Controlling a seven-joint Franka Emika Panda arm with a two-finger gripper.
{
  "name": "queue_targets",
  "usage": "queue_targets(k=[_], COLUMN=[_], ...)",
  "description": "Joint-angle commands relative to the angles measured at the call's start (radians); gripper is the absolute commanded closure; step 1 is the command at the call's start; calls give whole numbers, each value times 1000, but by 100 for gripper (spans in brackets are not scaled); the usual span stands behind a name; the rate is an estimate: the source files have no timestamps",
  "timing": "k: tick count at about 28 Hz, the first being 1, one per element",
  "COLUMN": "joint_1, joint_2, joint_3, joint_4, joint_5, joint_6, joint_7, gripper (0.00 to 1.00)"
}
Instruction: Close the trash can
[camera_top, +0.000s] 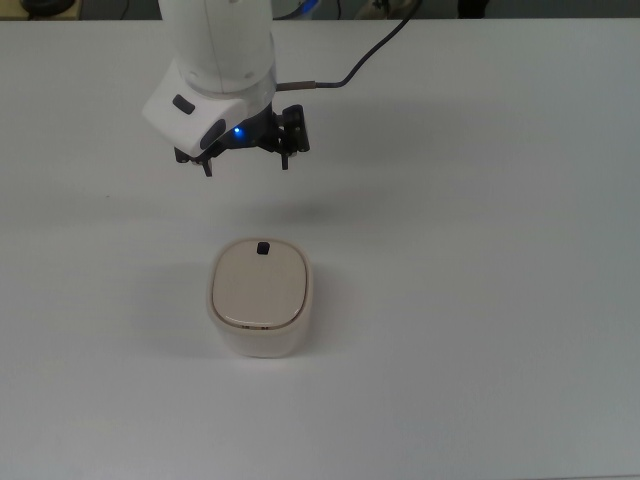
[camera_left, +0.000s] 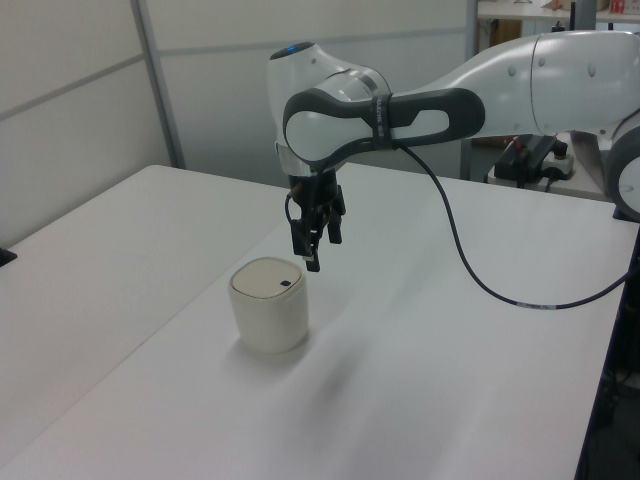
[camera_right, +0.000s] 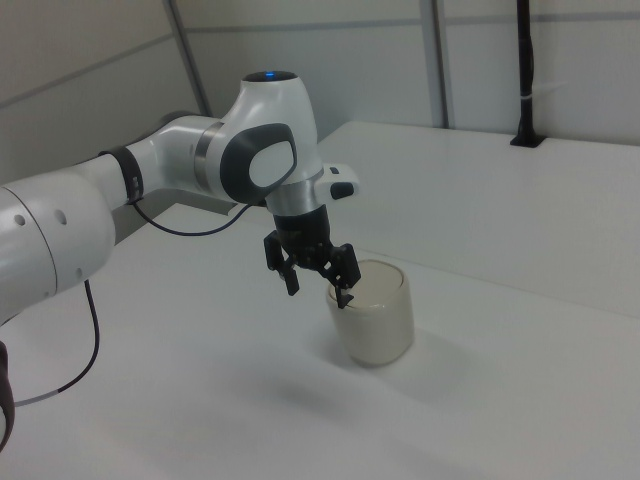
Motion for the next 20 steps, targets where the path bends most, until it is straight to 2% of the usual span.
queue_targets(k=[1,20], joint_1=[-1,8], joint_2=[-10,-10], joint_3=[-9,-4], joint_4=[-6,-9], joint_5=[20,0], joint_6=[-13,-15], joint_7=[-33,-30], gripper=[0,0])
